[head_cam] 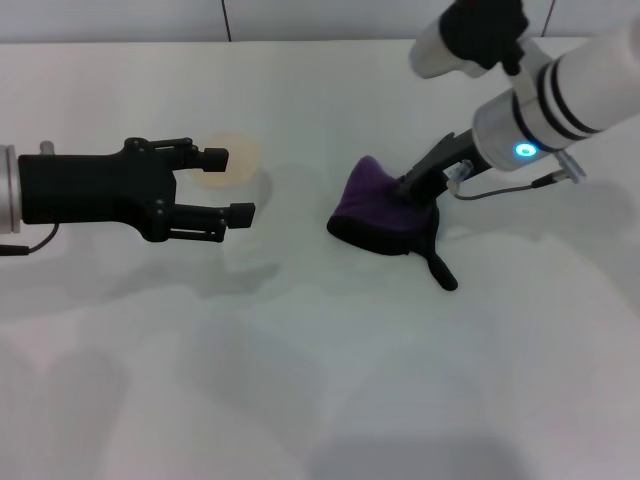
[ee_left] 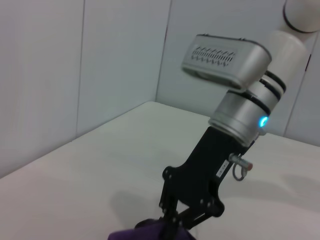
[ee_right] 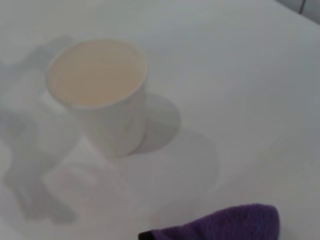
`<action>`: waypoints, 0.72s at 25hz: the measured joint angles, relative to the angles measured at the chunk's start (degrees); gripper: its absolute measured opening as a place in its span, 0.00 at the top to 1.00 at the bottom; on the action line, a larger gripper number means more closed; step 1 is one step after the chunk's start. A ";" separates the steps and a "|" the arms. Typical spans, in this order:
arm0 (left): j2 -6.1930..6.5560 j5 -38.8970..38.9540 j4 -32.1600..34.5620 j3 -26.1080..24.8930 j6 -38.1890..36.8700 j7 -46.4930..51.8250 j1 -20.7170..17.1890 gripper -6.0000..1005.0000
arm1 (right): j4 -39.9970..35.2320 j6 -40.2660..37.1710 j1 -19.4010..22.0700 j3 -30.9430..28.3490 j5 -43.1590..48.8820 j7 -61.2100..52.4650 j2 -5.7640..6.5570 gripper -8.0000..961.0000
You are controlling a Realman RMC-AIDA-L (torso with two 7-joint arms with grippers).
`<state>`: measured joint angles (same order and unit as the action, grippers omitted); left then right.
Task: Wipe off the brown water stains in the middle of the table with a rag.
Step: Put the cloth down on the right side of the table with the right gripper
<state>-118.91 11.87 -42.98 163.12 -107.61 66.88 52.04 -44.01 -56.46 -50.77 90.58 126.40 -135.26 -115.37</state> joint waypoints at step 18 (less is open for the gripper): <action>-0.09 0.50 0.00 -0.05 0.13 -0.79 -0.97 0.14 | -12.08 -1.08 13.71 -6.46 1.19 -0.17 0.09 0.88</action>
<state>-119.00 12.37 -42.98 163.08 -107.48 66.09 51.08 -56.09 -57.53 -37.06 84.12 127.59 -135.43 -115.28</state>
